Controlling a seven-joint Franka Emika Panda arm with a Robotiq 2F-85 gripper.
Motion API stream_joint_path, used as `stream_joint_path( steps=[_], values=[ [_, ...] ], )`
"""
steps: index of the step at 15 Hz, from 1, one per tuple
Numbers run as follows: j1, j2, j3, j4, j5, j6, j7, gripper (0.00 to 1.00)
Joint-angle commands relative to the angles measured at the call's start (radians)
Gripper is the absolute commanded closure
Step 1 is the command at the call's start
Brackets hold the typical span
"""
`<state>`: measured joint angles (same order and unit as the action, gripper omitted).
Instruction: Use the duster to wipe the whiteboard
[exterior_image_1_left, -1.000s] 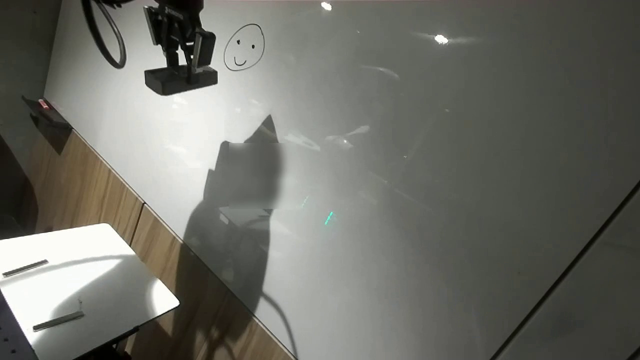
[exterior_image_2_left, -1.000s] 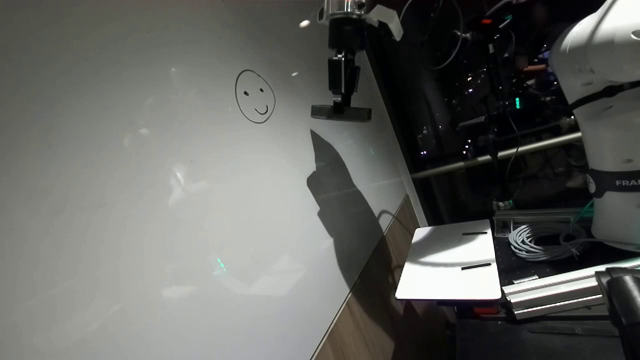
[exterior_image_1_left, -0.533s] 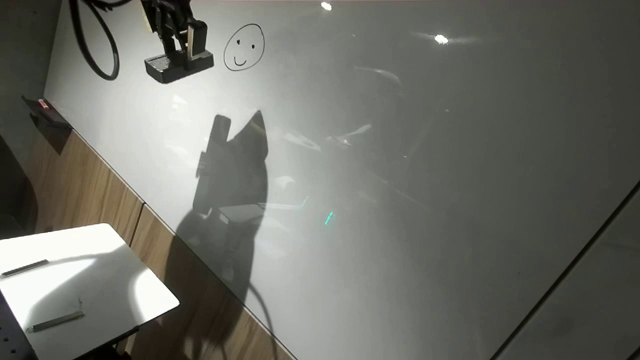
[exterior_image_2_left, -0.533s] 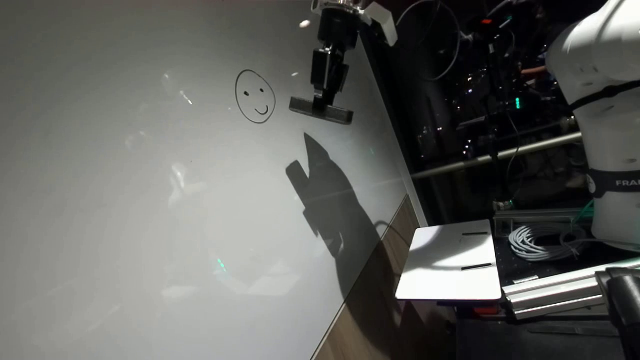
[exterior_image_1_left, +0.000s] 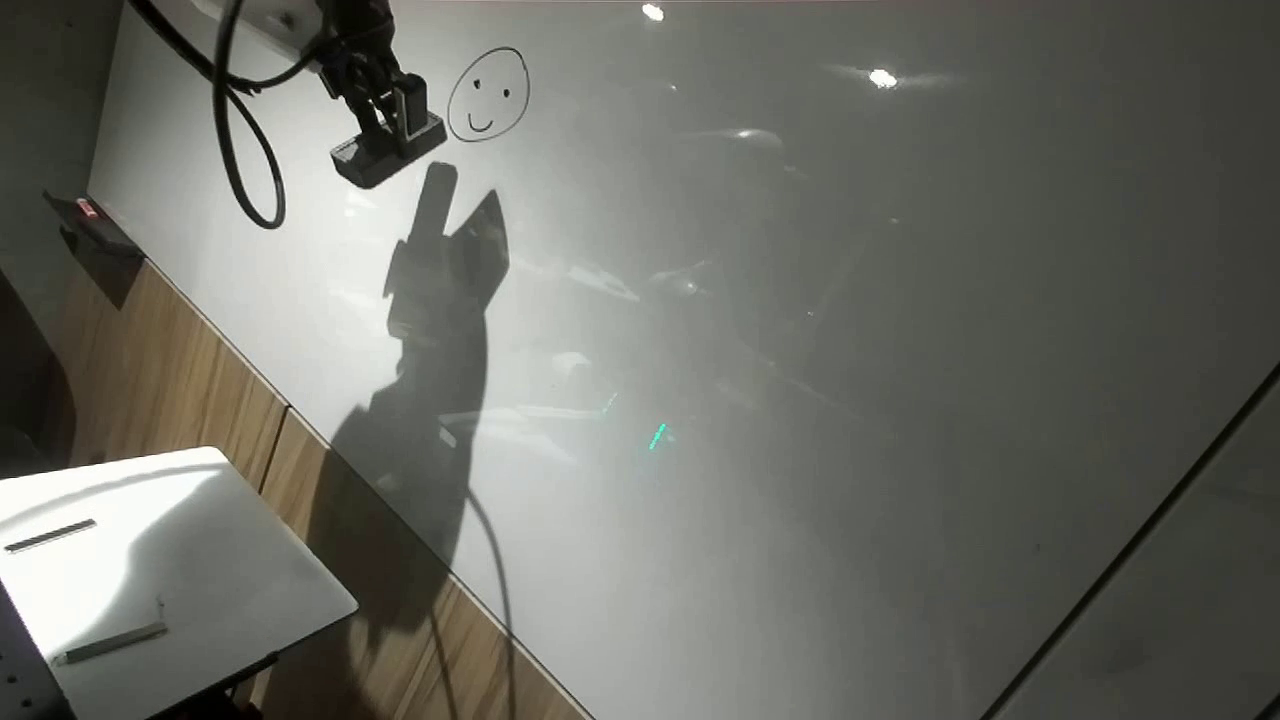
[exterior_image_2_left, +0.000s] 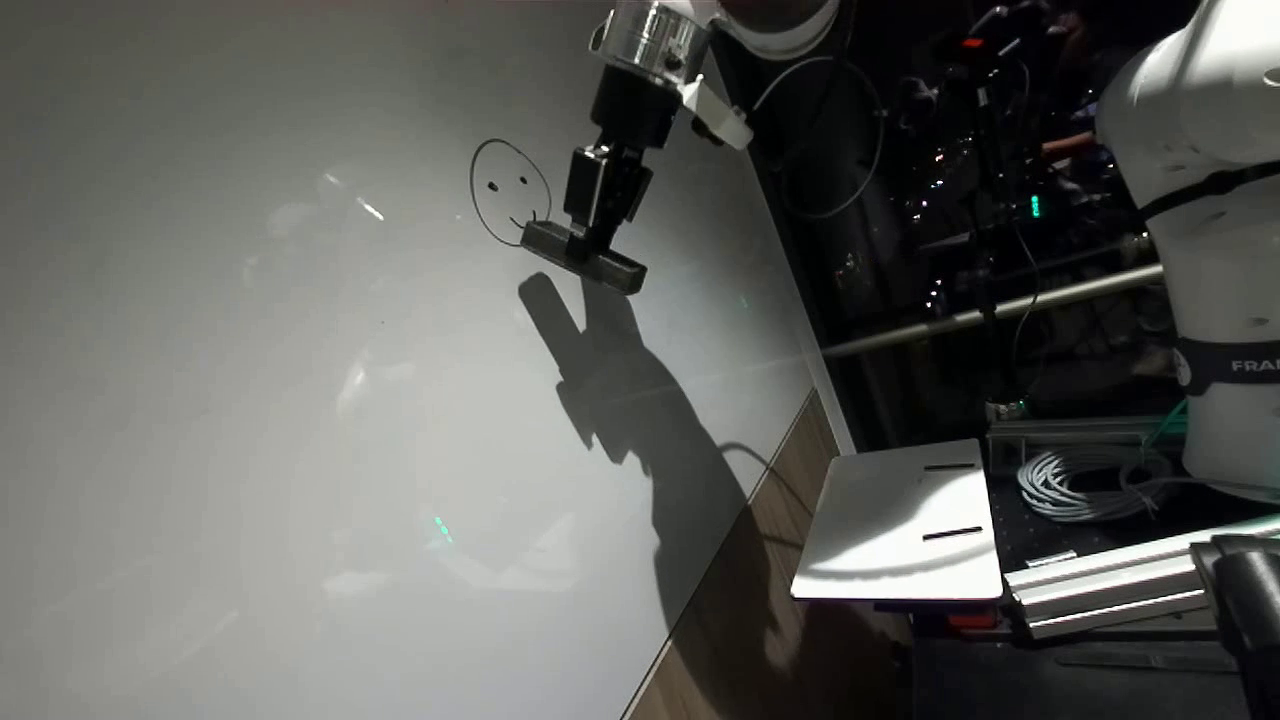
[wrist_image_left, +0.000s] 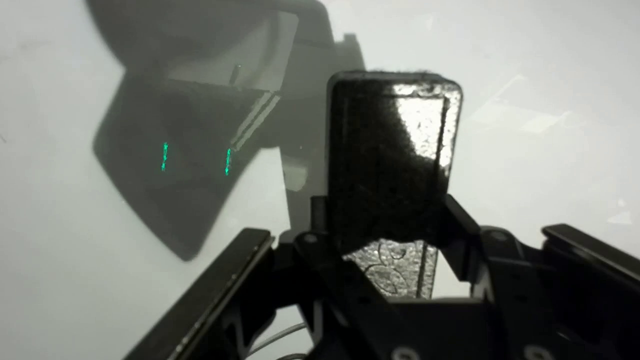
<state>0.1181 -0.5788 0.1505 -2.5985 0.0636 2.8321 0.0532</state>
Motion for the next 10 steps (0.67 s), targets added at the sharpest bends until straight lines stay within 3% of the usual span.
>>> stream_joint_path(
  steps=[1,4,10],
  values=[
    [-0.080,0.074,0.057,0.019,-0.071,0.093,0.057,0.71],
    [-0.154,0.131,0.090,0.037,-0.135,0.138,0.087,0.71],
    [-0.292,0.148,0.171,0.085,-0.210,0.122,0.148,0.71]
  ],
)
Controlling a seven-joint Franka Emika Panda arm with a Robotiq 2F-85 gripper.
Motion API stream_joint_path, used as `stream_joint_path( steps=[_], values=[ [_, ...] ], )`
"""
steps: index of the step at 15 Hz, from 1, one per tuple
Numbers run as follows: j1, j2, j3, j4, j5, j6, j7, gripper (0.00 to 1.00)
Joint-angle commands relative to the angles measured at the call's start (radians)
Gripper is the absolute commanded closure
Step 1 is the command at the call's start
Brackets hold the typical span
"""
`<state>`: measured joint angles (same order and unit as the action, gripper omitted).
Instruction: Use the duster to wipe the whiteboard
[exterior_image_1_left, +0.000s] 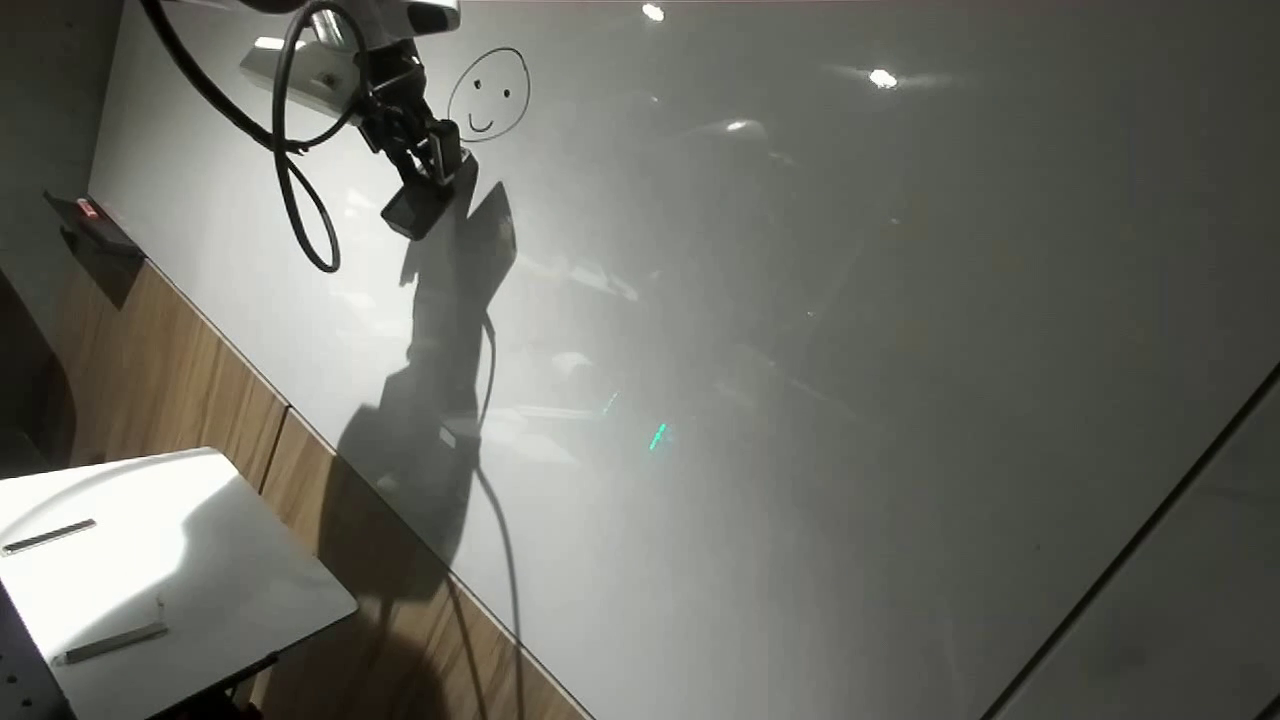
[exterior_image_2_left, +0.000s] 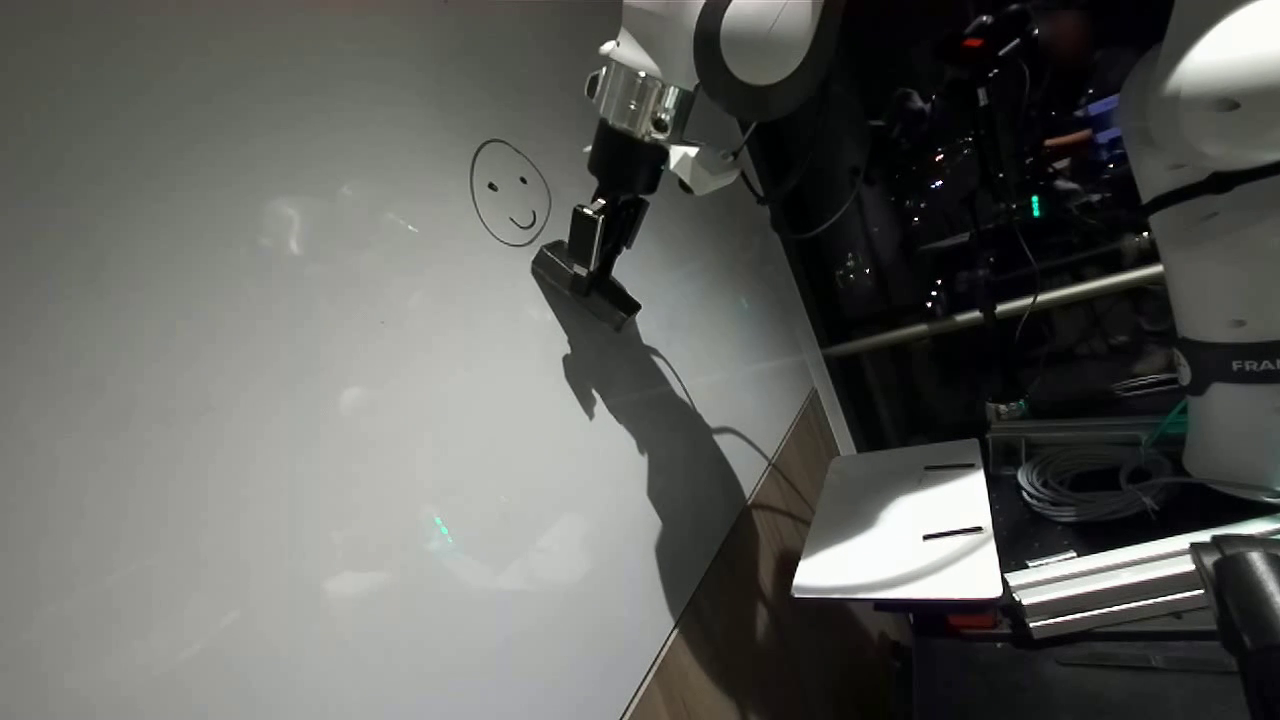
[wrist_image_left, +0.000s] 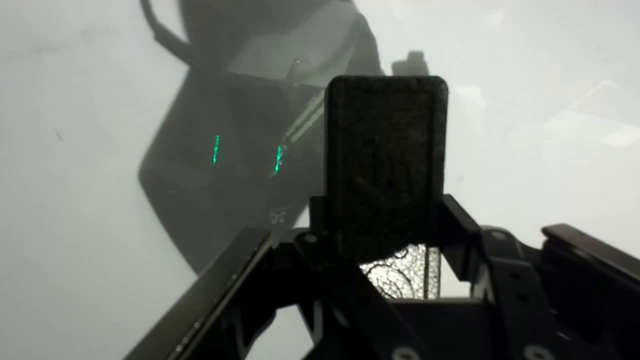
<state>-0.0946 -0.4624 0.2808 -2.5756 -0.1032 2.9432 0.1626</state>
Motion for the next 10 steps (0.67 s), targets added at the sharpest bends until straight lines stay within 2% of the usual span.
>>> stream_joint_path(
  steps=[1,10],
  values=[
    [-0.097,0.028,0.052,0.066,-0.046,0.009,0.044,0.71],
    [-0.169,0.018,0.105,0.173,-0.032,-0.051,0.069,0.71]
  ],
)
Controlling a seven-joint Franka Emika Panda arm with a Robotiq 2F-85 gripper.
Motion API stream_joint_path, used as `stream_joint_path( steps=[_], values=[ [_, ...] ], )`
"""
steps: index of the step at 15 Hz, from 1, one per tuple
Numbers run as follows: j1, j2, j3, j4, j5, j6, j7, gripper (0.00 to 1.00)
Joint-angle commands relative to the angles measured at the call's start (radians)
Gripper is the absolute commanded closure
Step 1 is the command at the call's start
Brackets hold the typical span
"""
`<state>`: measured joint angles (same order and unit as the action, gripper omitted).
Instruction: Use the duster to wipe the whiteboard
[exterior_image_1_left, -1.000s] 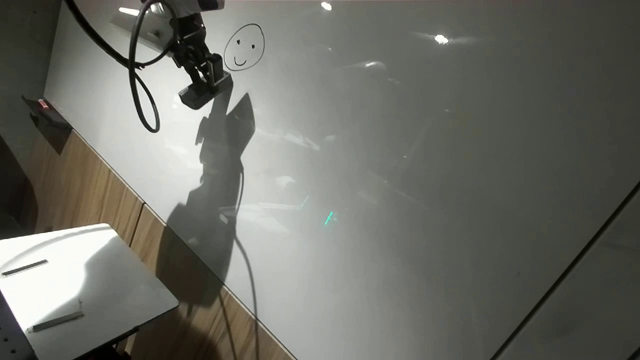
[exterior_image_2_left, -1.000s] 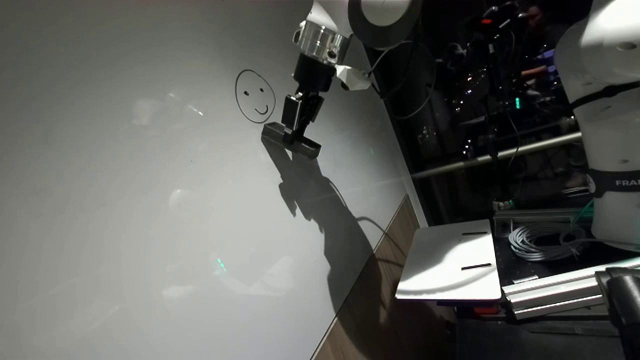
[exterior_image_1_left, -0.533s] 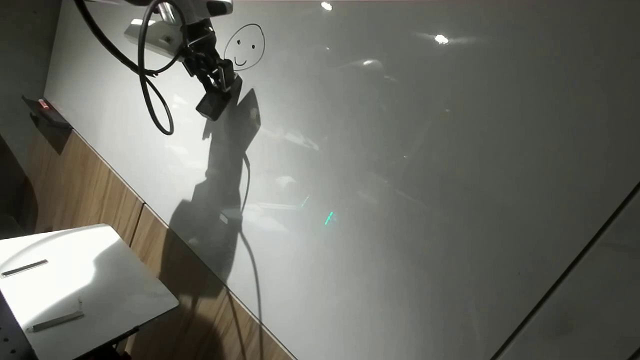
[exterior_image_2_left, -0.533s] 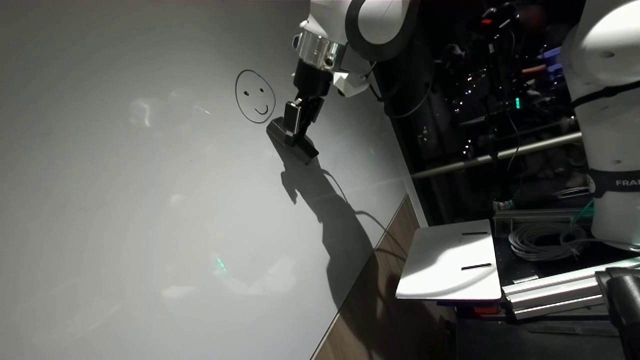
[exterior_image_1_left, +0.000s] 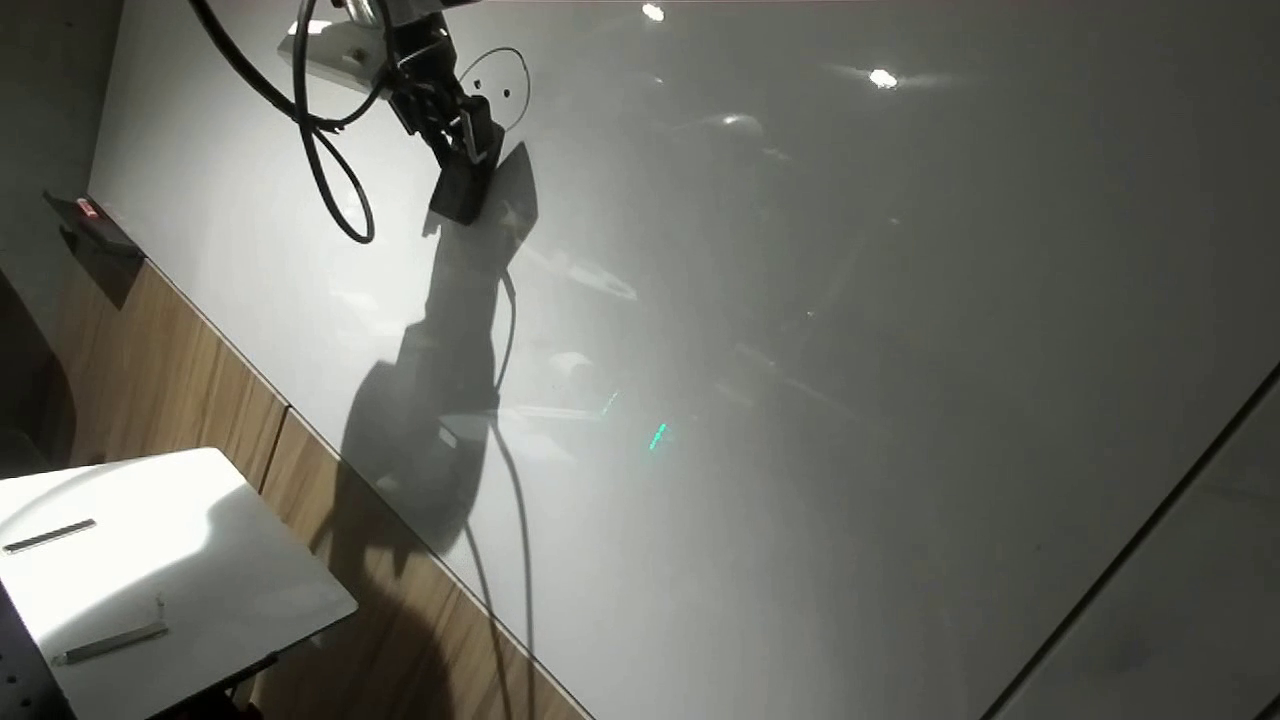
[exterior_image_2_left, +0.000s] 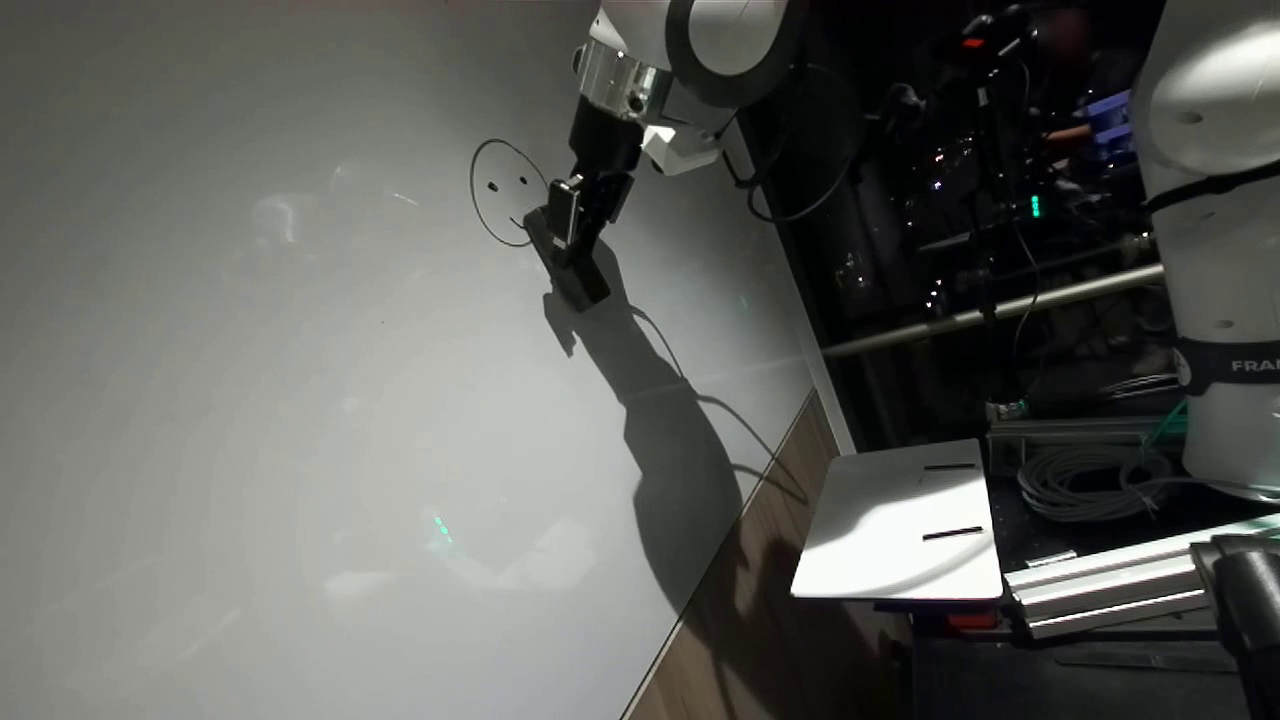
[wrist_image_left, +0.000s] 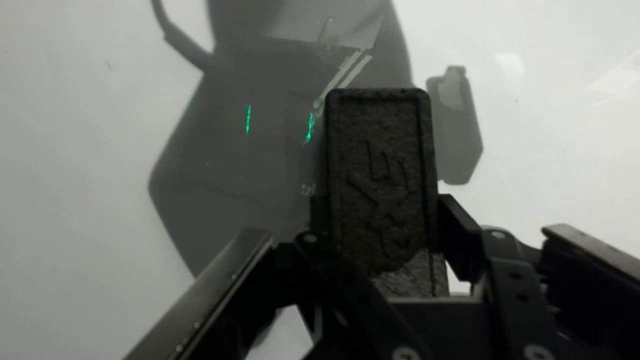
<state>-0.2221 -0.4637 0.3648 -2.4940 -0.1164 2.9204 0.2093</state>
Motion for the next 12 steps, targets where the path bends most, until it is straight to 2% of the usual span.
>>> stream_joint_path(
  steps=[1,7,12],
  values=[
    [-0.020,0.022,-0.002,0.108,-0.049,-0.045,0.045,0.71],
    [-0.013,0.024,-0.010,0.216,-0.104,-0.155,0.086,0.71],
    [-0.008,0.053,-0.043,0.339,-0.136,-0.257,0.080,0.71]
  ],
)
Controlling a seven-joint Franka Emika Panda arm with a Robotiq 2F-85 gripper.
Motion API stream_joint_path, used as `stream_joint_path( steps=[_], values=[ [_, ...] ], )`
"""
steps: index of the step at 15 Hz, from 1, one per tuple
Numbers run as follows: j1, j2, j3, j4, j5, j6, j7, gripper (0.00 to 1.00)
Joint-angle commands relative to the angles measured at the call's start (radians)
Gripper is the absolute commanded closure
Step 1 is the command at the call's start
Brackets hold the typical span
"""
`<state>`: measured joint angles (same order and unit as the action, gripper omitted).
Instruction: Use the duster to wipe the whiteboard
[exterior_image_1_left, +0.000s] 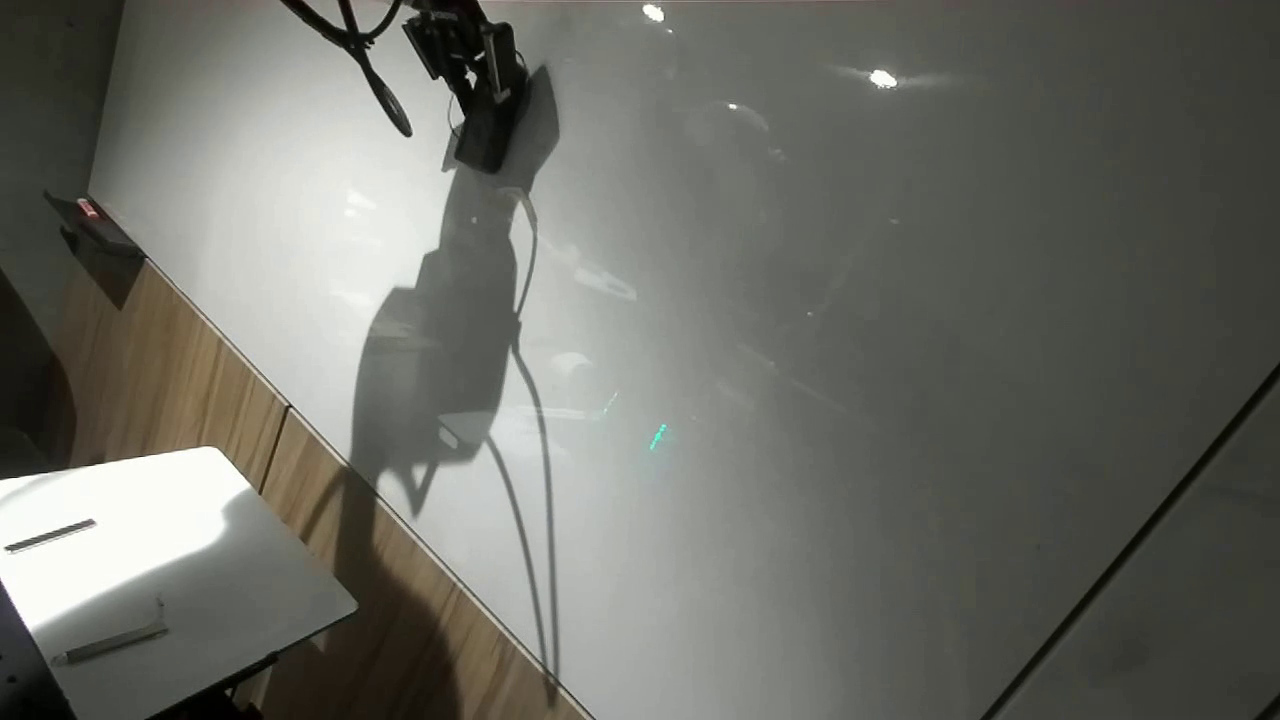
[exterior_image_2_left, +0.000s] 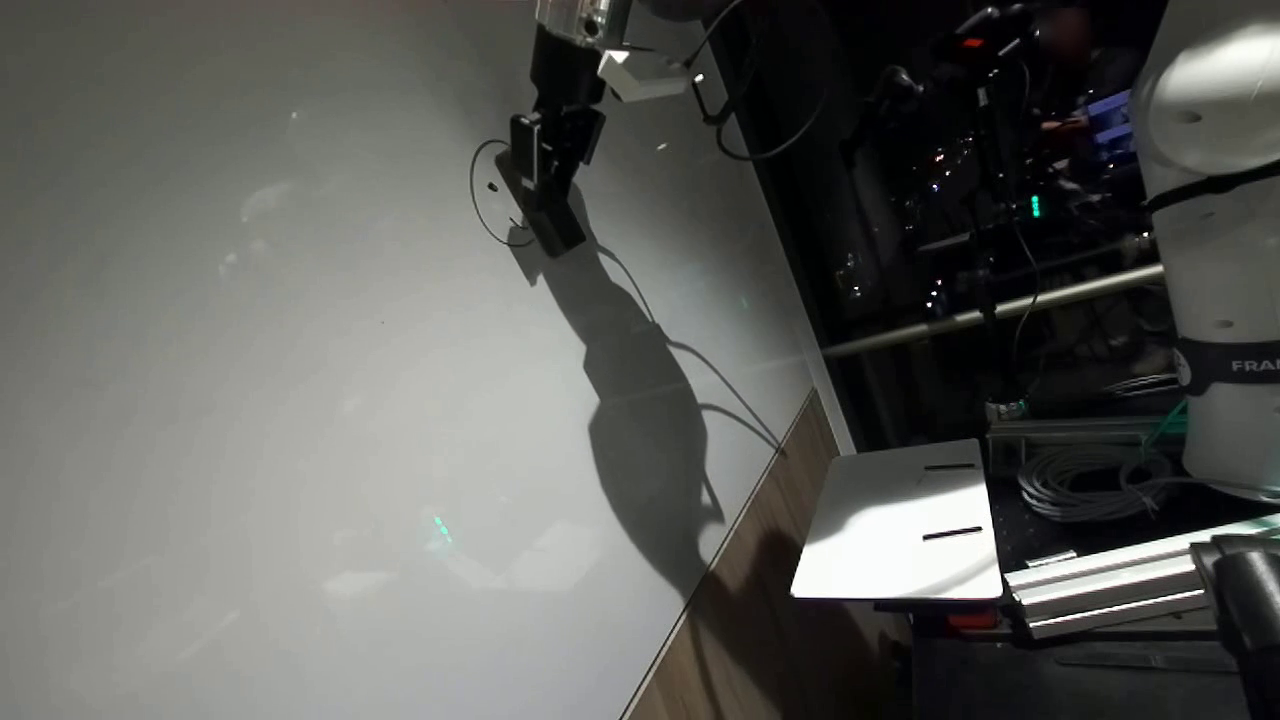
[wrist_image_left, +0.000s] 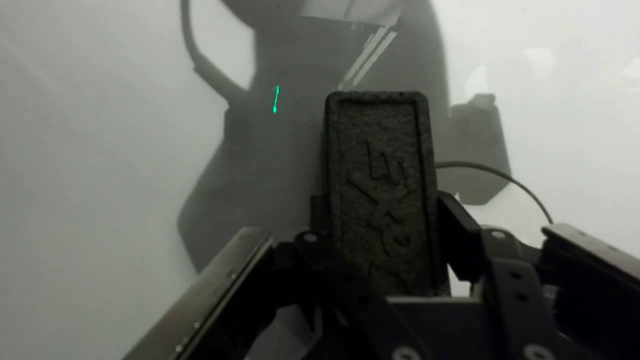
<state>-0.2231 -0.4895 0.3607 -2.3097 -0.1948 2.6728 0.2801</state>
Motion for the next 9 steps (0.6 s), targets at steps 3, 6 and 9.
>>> stream_joint_path(
  steps=[3,6,9],
  values=[
    [-0.009,0.110,-0.064,0.216,-0.079,-0.056,0.002,0.71],
    [-0.003,0.139,-0.082,0.218,-0.091,-0.068,0.008,0.71],
    [0.005,0.157,-0.095,0.191,-0.099,-0.047,0.010,0.71]
  ],
)
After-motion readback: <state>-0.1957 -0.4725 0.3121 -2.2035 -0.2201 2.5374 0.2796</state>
